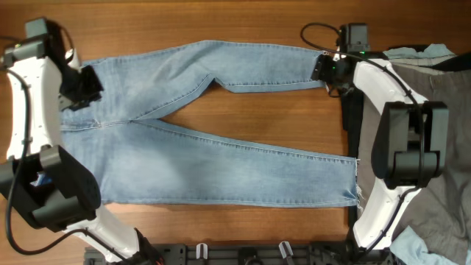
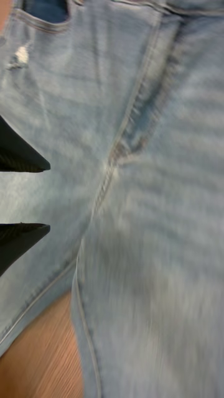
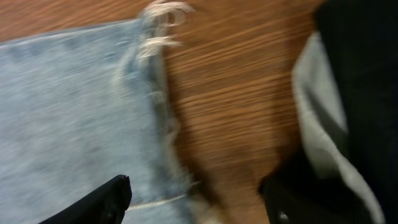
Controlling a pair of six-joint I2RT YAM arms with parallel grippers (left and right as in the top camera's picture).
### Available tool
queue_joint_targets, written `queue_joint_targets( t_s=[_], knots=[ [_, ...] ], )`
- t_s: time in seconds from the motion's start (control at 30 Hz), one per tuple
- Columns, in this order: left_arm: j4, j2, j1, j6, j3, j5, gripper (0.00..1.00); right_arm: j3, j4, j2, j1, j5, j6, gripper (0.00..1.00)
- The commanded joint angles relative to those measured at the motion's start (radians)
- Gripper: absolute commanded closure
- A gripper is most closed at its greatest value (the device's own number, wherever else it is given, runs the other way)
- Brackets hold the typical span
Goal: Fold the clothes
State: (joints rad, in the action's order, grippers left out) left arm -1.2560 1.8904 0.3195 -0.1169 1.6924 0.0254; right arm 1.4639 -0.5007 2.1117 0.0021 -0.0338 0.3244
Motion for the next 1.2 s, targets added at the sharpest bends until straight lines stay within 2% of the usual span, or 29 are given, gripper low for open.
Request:
queue_joint_targets(
  t_s=[0.0,0.03,0.1,0.13,0.27,0.3,0.43,0.5,0.53,0.57,0.6,0.67,0.73,0.83,0.9,0.97,1.03,1.1,1.17],
  knots=[
    [0.040,0.008,0.073,-0.056,-0.090,-0.009,0.68,0.006,0.022,0.058,0.002,-0.076,-0.065,0.39],
    [0.065,0.008,0.090,-0.056,-0.130,-0.008,0.68,0.006,0.027,0.069,0.007,-0.079,-0.063,0.45],
    [0.127,0.008,0.109,-0.055,-0.211,-0.009,0.67,0.006,0.044,0.087,0.008,-0.089,-0.059,0.48],
    [0.151,0.008,0.114,-0.048,-0.240,-0.009,0.67,0.006,0.050,0.096,0.008,-0.117,-0.062,0.54],
    [0.261,0.008,0.124,-0.048,-0.356,-0.035,0.58,0.006,0.077,0.115,0.006,-0.193,-0.136,0.92],
    [0.286,0.008,0.124,-0.048,-0.376,-0.067,0.57,0.010,0.117,0.114,0.000,-0.193,-0.151,0.96],
    [0.371,0.008,0.124,-0.048,-0.431,-0.091,0.56,0.069,0.303,0.114,-0.069,-0.193,-0.082,0.96],
    [0.374,0.008,0.126,-0.049,-0.431,-0.091,0.56,0.128,0.309,0.114,-0.108,-0.206,-0.049,0.96],
    [0.374,0.008,0.126,-0.048,-0.431,-0.091,0.56,0.185,0.306,0.114,-0.135,-0.254,-0.089,0.91],
    [0.374,0.008,0.126,-0.049,-0.431,-0.091,0.53,0.202,0.303,0.114,-0.141,-0.293,-0.110,0.60],
    [0.374,0.008,0.126,-0.048,-0.431,-0.091,0.47,0.211,0.293,0.109,-0.146,-0.333,-0.120,0.47],
    [0.369,0.008,0.127,-0.048,-0.431,-0.091,0.40,0.212,0.222,0.073,-0.148,-0.369,-0.116,0.33],
    [0.352,0.008,0.145,-0.048,-0.420,-0.083,0.38,0.212,0.108,0.008,-0.148,-0.372,-0.120,0.29],
    [0.304,-0.004,0.187,-0.048,-0.374,-0.022,0.46,0.212,-0.127,-0.171,-0.145,-0.414,-0.167,0.28],
    [0.278,-0.049,0.203,-0.024,-0.337,0.059,0.41,0.212,-0.314,-0.332,-0.138,-0.412,-0.179,0.28],
    [0.229,-0.114,0.203,-0.011,-0.299,0.071,0.38,0.211,-0.463,-0.450,-0.116,-0.404,-0.185,0.27],
    [0.204,-0.207,0.206,-0.051,-0.291,0.071,0.36,0.211,-0.660,-0.527,-0.082,-0.346,-0.108,0.26],
    [0.193,-0.294,0.218,-0.103,-0.291,0.075,0.32,0.189,-0.860,-0.535,-0.036,-0.244,0.031,0.27],
    [0.188,-0.373,0.229,-0.105,-0.291,0.080,0.28,0.051,-0.928,-0.533,0.040,-0.235,0.077,0.27]
  ],
)
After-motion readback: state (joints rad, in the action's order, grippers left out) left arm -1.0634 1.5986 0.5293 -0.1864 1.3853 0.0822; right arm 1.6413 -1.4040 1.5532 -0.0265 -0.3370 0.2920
